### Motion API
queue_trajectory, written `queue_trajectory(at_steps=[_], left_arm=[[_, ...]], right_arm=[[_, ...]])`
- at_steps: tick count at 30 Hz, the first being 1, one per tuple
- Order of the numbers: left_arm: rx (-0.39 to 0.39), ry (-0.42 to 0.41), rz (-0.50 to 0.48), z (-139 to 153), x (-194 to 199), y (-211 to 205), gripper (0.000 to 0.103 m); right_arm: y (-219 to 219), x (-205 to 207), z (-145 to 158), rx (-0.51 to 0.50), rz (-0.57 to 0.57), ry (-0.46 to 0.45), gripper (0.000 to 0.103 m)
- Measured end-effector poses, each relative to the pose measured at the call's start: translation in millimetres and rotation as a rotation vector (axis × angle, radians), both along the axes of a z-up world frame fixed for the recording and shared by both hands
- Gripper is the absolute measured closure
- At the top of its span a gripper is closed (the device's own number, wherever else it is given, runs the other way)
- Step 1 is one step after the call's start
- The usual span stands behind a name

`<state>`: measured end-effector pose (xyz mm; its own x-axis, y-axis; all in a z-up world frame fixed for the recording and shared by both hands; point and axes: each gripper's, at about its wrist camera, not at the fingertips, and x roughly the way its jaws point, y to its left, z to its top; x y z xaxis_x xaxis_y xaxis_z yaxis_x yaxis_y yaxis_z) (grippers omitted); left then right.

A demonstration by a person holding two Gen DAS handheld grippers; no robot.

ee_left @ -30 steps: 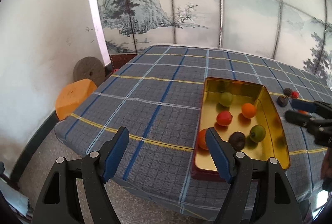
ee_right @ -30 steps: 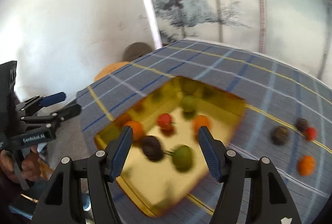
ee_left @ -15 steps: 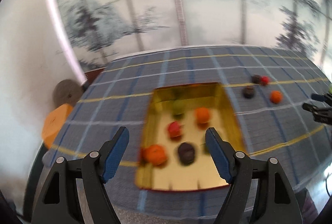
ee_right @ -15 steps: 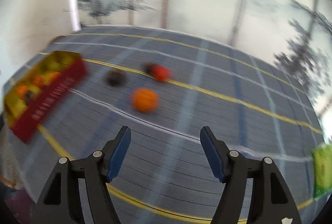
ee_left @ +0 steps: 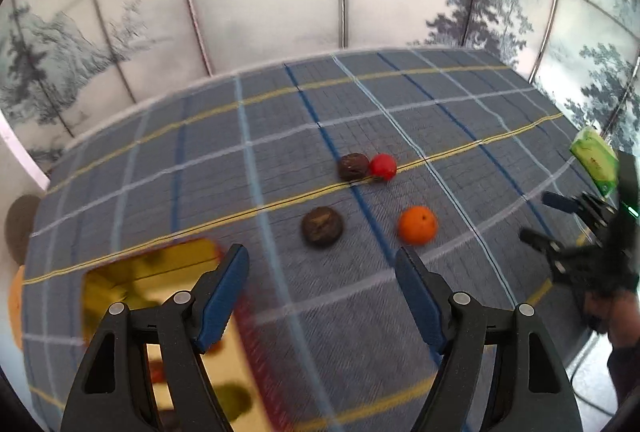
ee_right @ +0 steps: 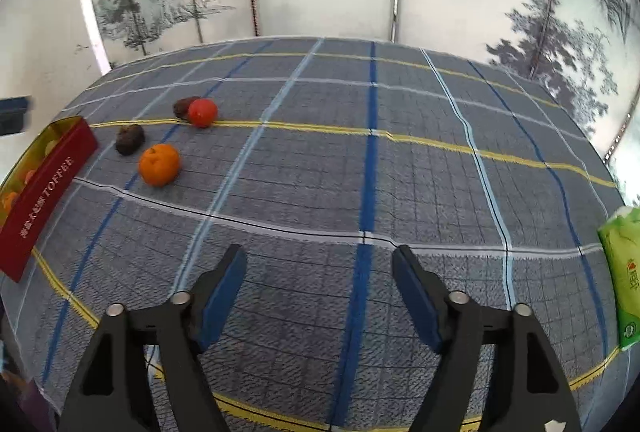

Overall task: Organize fruits
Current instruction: 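Move the left gripper to a dark brown fruit and grasp it, then carry the dark fruit into the tin with the left gripper while the right gripper grasps an orange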

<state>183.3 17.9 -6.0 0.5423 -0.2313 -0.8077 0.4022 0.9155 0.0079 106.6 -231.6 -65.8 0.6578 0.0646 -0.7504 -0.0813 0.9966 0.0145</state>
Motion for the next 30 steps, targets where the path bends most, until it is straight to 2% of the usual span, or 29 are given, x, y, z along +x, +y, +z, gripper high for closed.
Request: queue_trajectory(at_steps=[2, 3, 10, 12, 13, 14, 19, 22, 26, 30], left_arm=[[0.018, 0.042, 0.011, -14.5, 17.0, -9.4, 0.041], [0.029, 0.064, 0.013, -23.5, 24.8, -13.4, 0.043], [0.105, 0.112, 0.067, -62.5, 53.1, -29.7, 0.044], [0.125, 0.138, 0.071, -72.2, 57.2, -31.7, 0.051], [0.123, 0.160, 0.072, -78.3, 59.8, -32.3, 0.061], [0.111, 0.168, 0.076, -81.3, 61.4, -31.4, 0.064], [-0.007, 0.174, 0.094, -74.9, 53.3, -23.5, 0.065], [-0.023, 0.087, 0.109, -51.9, 25.6, -20.6, 0.065], [-0.064, 0.031, 0.123, -20.8, -15.4, -7.8, 0.065], [-0.095, -0.007, 0.136, 3.5, -51.5, 11.0, 0.065]], right_arm=[[0.1, -2.9, 0.9, 0.017, 0.012, -0.012, 0.023], [-1.2, -3.2, 0.8, 0.026, 0.017, -0.015, 0.023], [-11.3, -7.6, 2.5, 0.116, 0.027, -0.036, 0.022], [-9.5, -8.0, 2.9, 0.118, 0.038, -0.039, 0.021], [-8.5, -7.9, 2.8, 0.118, 0.046, -0.039, 0.021], [-7.6, -7.8, 2.6, 0.118, 0.051, -0.039, 0.021], [-10.0, -7.3, 1.9, 0.134, 0.050, -0.036, 0.021], [-10.6, -6.7, 1.7, 0.134, 0.048, -0.033, 0.021], [-4.2, -5.4, 0.9, 0.100, 0.057, -0.022, 0.021], [22.5, -0.6, 9.6, 0.106, 0.154, -0.006, 0.021]])
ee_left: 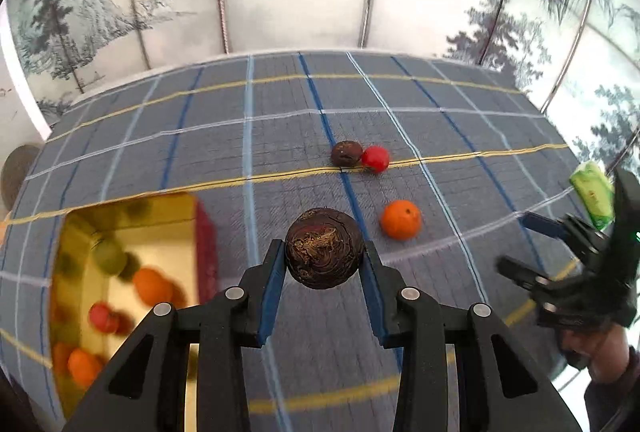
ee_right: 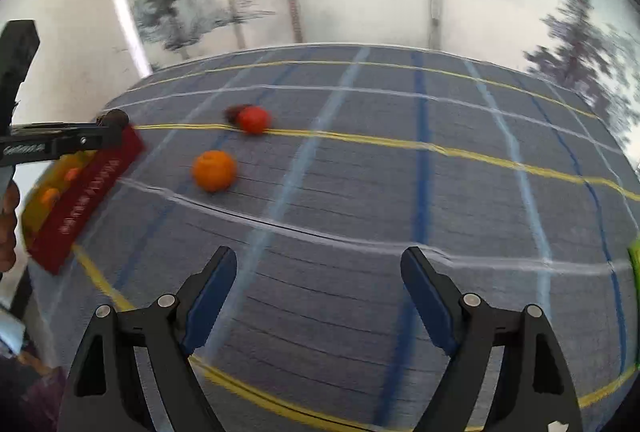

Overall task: Organize fruits
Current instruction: 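Carry the dark fruit into the tin with the left gripper while the right gripper grasps an orange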

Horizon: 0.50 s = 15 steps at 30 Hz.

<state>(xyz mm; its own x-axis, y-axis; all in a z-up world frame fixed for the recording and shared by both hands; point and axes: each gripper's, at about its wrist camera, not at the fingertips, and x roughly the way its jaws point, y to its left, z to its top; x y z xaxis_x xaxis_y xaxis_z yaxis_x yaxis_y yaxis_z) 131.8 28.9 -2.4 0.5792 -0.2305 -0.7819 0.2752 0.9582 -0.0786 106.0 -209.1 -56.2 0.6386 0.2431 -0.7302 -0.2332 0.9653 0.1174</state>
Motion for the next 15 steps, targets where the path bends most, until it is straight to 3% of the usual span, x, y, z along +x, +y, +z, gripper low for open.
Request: queue_trajectory(at_steps=[6, 15], left_arm=[[-0.032, -0.010, 0.058, 19.9, -39.9, 33.0, 0.065], [-0.023, -0.026, 0.163, 35.5, -77.6, 93.5, 0.065]], right_arm=[[58.4, 31.7, 9.3, -0.016, 0.164, -0.013, 0.021], [92.0, 81.5, -20.2, -0.053, 0.162, 0.066, 0.025]])
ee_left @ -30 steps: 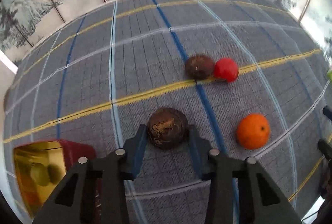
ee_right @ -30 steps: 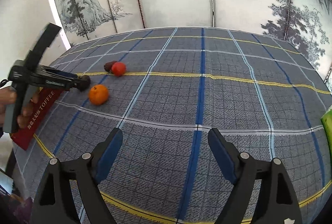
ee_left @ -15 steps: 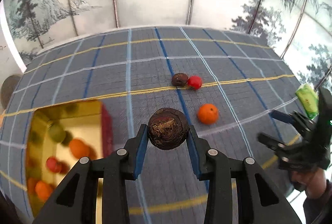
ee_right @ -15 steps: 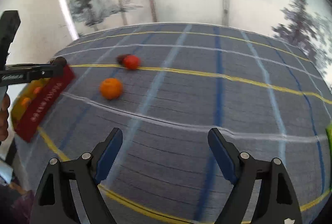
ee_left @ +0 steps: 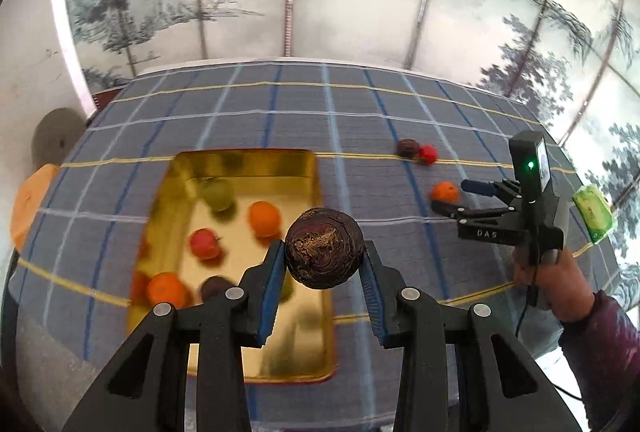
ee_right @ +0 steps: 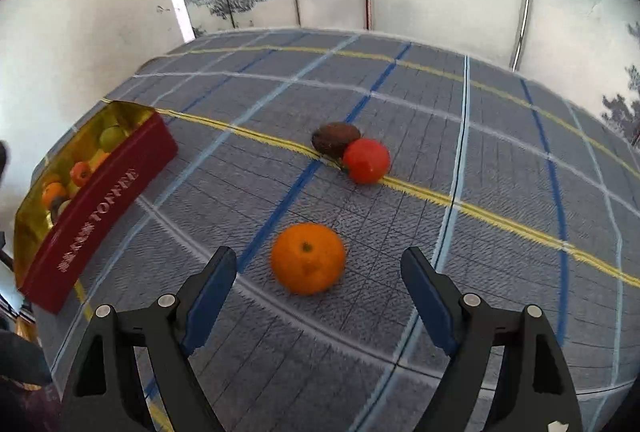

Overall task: Organize fruits
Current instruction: 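Carry the dark fruit into the tin with the left gripper while the right gripper grasps an orange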

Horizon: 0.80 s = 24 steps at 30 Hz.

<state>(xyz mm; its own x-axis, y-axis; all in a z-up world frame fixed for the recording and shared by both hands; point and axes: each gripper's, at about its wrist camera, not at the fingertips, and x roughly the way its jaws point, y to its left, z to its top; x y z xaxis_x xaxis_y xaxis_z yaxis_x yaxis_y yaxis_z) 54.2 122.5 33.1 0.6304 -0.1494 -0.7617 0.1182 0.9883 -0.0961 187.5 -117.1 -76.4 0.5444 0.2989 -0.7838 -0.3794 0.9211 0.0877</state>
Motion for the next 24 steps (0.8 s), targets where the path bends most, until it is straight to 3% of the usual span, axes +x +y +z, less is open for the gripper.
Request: queue_trajectory(at_steps=[2, 4, 12, 24], left_arm=[[0.006, -0.003, 0.021, 1.6, -5.6, 12.2, 0.065], [0.016, -0.003, 0.046, 0.4, -9.3, 22.8, 0.065], [0.018, 0.031, 0.102, -22.4, -19.5, 56.8, 0.065], [0.016, 0.080, 0.042, -55.7, -11.1, 40.6, 0.065]], right_arm=[[3.6, 2.7, -4.8, -0.025, -0.002, 0.013, 0.051], [6.4, 0.3, -4.3, -0.049, -0.001, -0.004, 0.070], [-2.0, -46.6, 11.6, 0.037, -0.028, -0.049, 0.070], [-1.6, -95.9, 34.5, 0.041, -0.028, -0.096, 0.070]])
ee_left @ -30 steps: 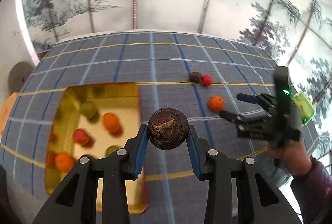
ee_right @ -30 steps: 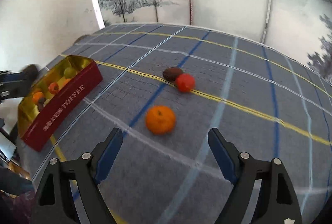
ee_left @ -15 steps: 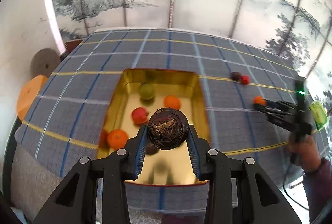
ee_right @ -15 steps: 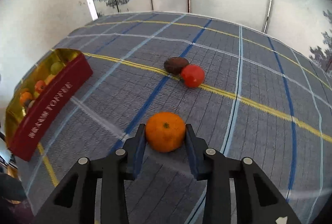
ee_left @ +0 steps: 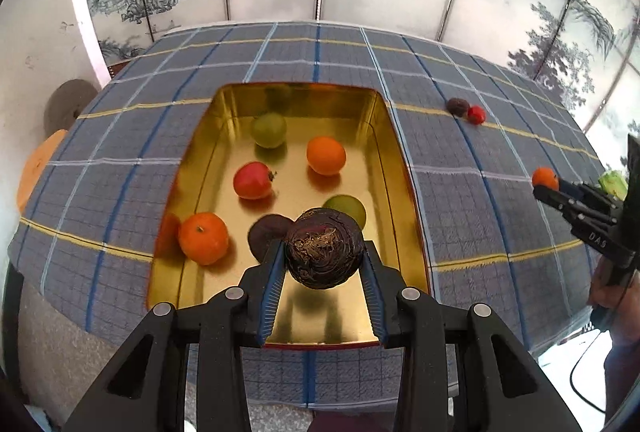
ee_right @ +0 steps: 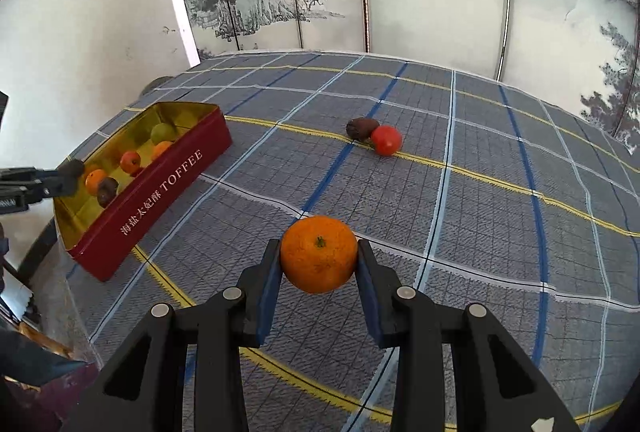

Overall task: Organize fruits
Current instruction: 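Carry the dark fruit into the tin with the left gripper while the right gripper grasps an orange, then lower the orange into the tin and open the right gripper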

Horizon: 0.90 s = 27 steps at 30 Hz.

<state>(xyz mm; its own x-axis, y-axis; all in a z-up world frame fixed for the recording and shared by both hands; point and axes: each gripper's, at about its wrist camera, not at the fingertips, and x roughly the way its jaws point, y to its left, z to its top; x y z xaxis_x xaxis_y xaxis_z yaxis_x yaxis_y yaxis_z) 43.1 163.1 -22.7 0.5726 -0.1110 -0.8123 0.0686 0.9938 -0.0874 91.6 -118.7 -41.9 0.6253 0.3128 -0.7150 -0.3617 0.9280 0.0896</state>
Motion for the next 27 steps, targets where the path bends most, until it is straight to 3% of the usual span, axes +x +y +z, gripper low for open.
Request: queue_trajectory(at_steps=[12, 17, 20, 27], left_arm=[[0.085, -0.039, -0.026, -7.6, -5.0, -15.7, 0.063], [0.112, -0.087, -0.017, -2.0, -8.7, -14.3, 0.041], [0.122, -0.111, -0.017, 2.0, -11.2, -12.8, 0.036], [0.136, -0.136, 0.018, 5.0, -16.6, 0.6, 0.035]], right_arm=[[8.1, -6.0, 11.9, -0.005, 0.014, -0.012, 0.070], [15.9, -6.3, 17.4, -0.005, 0.021, -0.016, 0.070], [22.0, -7.6, 24.1, 0.005, 0.035, -0.023, 0.070], [61.7, -4.0, 48.0, 0.028, 0.122, -0.052, 0.070]])
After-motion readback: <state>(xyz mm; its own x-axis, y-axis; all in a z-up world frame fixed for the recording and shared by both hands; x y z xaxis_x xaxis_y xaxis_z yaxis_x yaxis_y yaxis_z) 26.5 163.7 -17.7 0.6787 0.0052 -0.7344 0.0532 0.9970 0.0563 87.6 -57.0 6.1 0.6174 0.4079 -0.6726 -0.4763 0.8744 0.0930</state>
